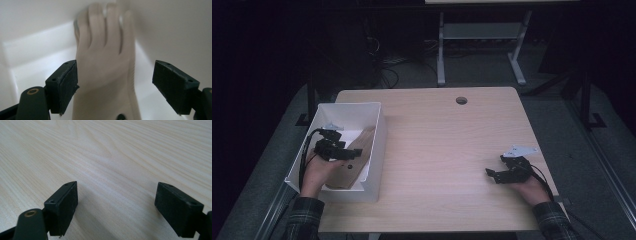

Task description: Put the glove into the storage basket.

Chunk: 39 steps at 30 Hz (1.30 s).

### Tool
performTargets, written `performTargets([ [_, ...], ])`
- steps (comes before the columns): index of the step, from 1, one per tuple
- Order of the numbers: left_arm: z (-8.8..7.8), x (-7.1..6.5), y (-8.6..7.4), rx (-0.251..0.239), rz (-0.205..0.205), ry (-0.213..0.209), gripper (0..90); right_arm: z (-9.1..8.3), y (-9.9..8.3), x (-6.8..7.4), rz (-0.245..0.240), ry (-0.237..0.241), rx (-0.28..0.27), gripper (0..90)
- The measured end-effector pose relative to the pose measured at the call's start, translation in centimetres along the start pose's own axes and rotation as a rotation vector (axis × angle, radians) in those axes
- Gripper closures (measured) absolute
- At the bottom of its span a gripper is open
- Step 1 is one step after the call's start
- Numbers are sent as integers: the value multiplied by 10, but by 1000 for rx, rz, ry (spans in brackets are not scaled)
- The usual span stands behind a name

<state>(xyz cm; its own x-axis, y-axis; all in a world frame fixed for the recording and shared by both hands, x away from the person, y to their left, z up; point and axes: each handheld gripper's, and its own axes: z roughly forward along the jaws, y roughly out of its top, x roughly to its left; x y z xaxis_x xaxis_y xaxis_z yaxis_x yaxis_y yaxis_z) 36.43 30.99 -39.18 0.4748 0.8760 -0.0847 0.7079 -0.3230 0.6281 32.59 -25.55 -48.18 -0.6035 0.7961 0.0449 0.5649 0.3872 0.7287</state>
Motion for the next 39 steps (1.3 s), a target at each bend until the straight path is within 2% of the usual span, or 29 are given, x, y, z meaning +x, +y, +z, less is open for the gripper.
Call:
performTargets([
  [1,-6,-3,7,-17,7,-3,196,0,0,0,0,0,0,182],
  [7,-21,-13,25,-51,28,-18,196,0,0,0,0,0,0,181],
  [11,-34,-30,44,-96,57,-53,197,0,0,0,0,0,0,182],
  [13,-36,-34,47,-107,61,-60,197,0,0,0,0,0,0,182],
  [19,-44,-57,65,-155,96,-122,176,0,0,0,0,0,-1,182],
  [21,-45,-68,73,-168,111,-153,159,0,0,0,0,0,-1,182],
  [22,-45,-68,73,-168,111,-153,156,0,0,0,0,0,-1,182],
  [26,-43,-88,82,-189,132,-191,136,0,0,0,0,0,-1,182],
  [29,-39,-101,86,-185,153,-209,135,0,0,0,0,0,-1,181],
  [31,-32,-114,89,-190,164,-229,135,0,0,0,0,0,-1,182],
  [32,-32,-114,89,-190,164,-229,135,0,0,0,0,0,-1,182],
  [34,-27,-123,90,-189,171,-241,135,0,0,0,0,0,-1,182],
  [35,-21,-133,91,-188,178,-257,135,0,0,0,0,0,0,182],
  [36,-21,-133,91,-188,178,-257,135,0,0,0,0,0,0,182],
  [39,-11,-148,92,-185,192,-276,135,0,0,0,0,0,0,182],
])
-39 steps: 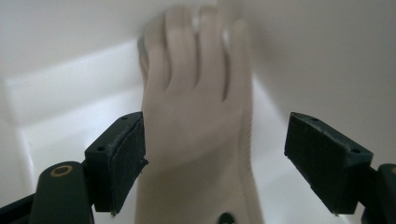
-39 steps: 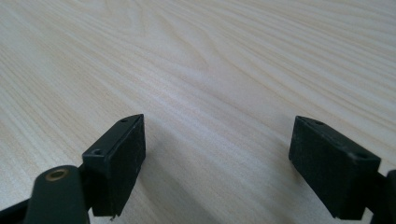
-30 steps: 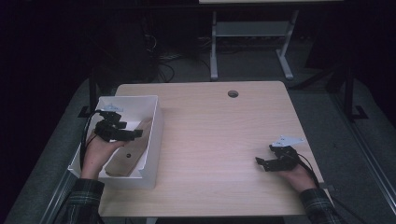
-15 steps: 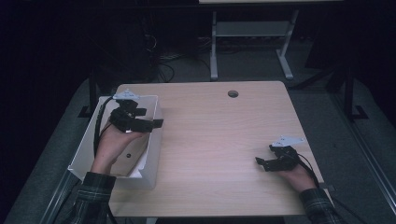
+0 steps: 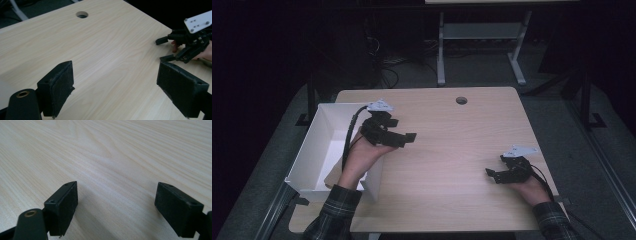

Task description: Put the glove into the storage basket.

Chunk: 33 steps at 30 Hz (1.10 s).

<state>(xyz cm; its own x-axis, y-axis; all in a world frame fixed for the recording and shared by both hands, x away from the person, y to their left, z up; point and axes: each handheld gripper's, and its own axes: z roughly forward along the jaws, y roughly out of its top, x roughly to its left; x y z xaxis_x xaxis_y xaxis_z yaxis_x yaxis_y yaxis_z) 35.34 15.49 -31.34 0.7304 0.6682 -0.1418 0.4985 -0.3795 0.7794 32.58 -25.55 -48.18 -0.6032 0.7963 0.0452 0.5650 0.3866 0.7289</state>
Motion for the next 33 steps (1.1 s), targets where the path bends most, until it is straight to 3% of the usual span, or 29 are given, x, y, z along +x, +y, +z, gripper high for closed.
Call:
performTargets([
  [9,48,-30,-13,52,45,-32,137,0,0,0,-7,0,1,181],
  [13,65,-35,-23,71,56,-49,137,0,0,0,-7,0,2,182],
  [24,99,-36,-57,119,55,-35,137,0,0,0,-7,0,2,182],
  [33,115,-32,-80,141,64,-25,137,0,0,0,-8,0,3,182],
])
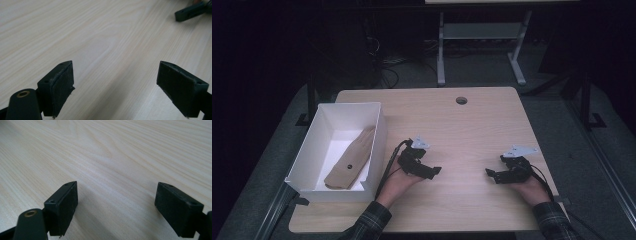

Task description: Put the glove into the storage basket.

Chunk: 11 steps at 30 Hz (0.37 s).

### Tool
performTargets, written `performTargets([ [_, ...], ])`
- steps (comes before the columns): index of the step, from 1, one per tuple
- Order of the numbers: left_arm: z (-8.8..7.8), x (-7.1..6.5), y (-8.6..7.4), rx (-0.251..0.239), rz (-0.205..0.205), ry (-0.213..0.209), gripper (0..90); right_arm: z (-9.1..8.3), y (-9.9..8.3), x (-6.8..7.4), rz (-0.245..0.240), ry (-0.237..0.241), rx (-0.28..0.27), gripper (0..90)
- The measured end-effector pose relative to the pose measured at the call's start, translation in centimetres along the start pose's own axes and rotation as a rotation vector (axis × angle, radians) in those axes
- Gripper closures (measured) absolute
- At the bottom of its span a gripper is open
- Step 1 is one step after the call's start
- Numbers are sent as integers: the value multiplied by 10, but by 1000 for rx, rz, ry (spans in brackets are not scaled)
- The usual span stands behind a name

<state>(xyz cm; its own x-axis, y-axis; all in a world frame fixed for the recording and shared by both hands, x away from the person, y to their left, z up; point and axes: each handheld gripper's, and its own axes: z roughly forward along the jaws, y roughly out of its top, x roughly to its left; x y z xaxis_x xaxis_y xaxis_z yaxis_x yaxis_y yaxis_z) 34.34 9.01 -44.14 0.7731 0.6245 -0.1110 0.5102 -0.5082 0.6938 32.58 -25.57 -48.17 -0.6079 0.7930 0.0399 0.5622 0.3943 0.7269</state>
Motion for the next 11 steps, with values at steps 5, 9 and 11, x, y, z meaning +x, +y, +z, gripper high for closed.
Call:
performTargets([
  [5,7,1,-6,7,2,4,137,0,0,0,0,0,0,182],
  [9,12,1,-10,25,11,8,137,0,0,0,0,0,0,182],
  [11,15,-1,-11,40,26,15,137,0,0,0,0,0,0,182],
])
